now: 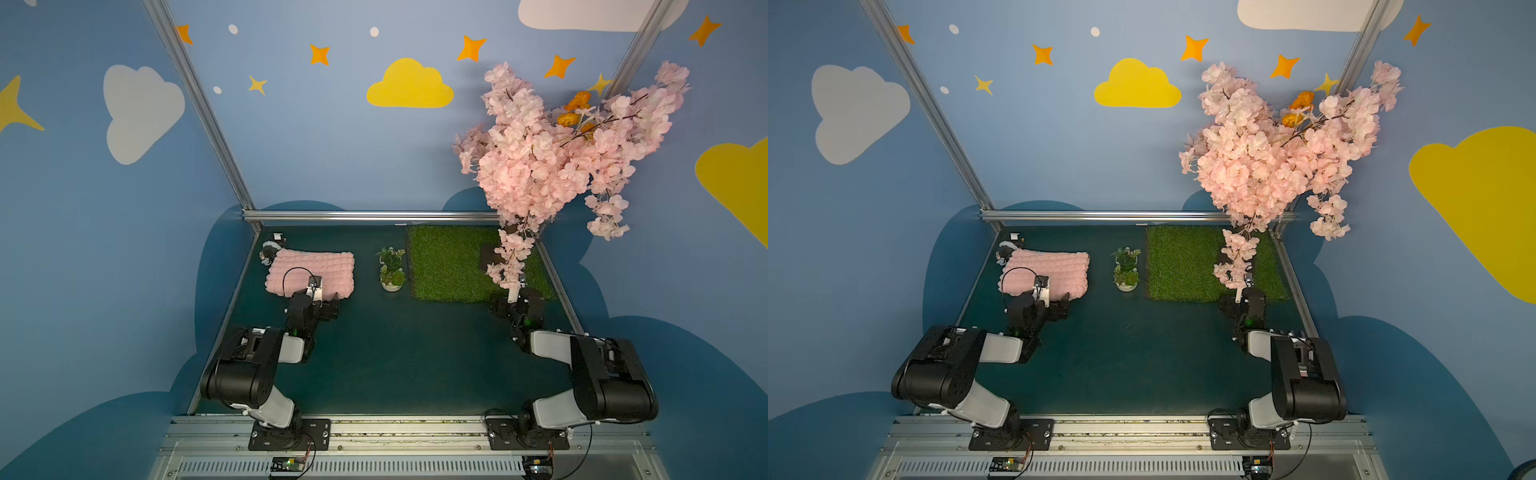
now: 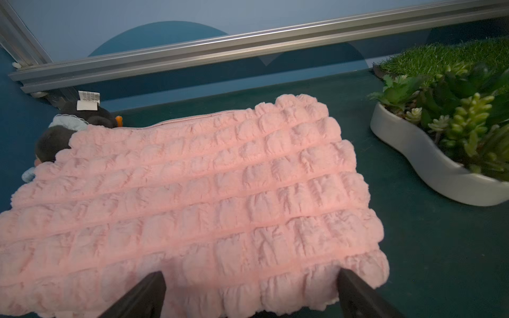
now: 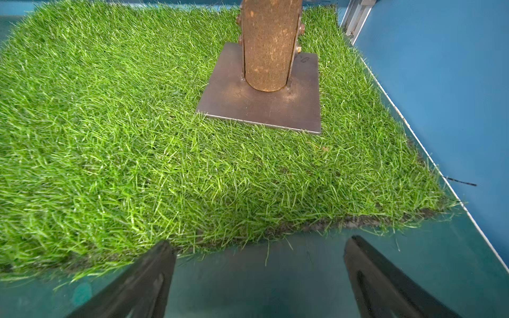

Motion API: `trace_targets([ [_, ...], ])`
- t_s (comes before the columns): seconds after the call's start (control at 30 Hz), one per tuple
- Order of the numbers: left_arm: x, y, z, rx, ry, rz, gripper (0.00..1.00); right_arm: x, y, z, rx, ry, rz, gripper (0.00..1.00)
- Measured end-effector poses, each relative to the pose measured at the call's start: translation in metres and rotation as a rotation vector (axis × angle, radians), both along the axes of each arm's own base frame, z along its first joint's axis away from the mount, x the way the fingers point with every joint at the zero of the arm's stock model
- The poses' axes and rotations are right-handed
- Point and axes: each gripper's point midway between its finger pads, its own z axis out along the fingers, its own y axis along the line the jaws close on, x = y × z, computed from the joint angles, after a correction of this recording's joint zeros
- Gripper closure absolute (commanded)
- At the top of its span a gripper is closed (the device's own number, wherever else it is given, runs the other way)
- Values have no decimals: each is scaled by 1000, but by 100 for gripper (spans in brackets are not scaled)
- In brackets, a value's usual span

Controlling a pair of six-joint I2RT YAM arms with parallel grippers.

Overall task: Remove the decoration from the bag
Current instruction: Move the bag to the center of the board.

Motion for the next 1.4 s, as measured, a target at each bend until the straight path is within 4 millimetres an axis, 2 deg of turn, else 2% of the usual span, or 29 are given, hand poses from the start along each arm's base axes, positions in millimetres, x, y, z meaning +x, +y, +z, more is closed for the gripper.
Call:
trace_targets([
  [0.33, 1, -5, 0, -5, 7, -28, 0, 0, 1, 0, 6, 0, 7, 2],
  [0.53, -3, -14, 12, 6, -20, -85, 0, 2, 3, 3, 18, 4, 15, 2],
  [0.63, -10, -18, 44, 14, -77, -93, 0, 2, 7, 16, 33, 13, 29, 2],
  [0.73, -16, -20, 90, -2, -132, -86, 0, -1, 18, 47, 52, -28, 63, 2],
  [0.83, -21, -19, 147, -21, -198, -72, 0, -8, 42, 86, 73, -89, 146, 2],
  [0.93, -27, -16, 172, -28, -200, -76, 0, -21, 66, 102, 86, -95, 228, 2],
  [1.07, -18, -6, 170, -20, -109, -96, 0, -38, 92, 106, 90, -50, 336, 2],
  [1.2, 1, -2, 149, -15, 15, -169, 0, -48, 111, 112, 87, -3, 429, 2],
  [1.4, 36, -2, 134, -26, 119, -307, 0, -53, 143, 137, 71, 7, 575, 2],
])
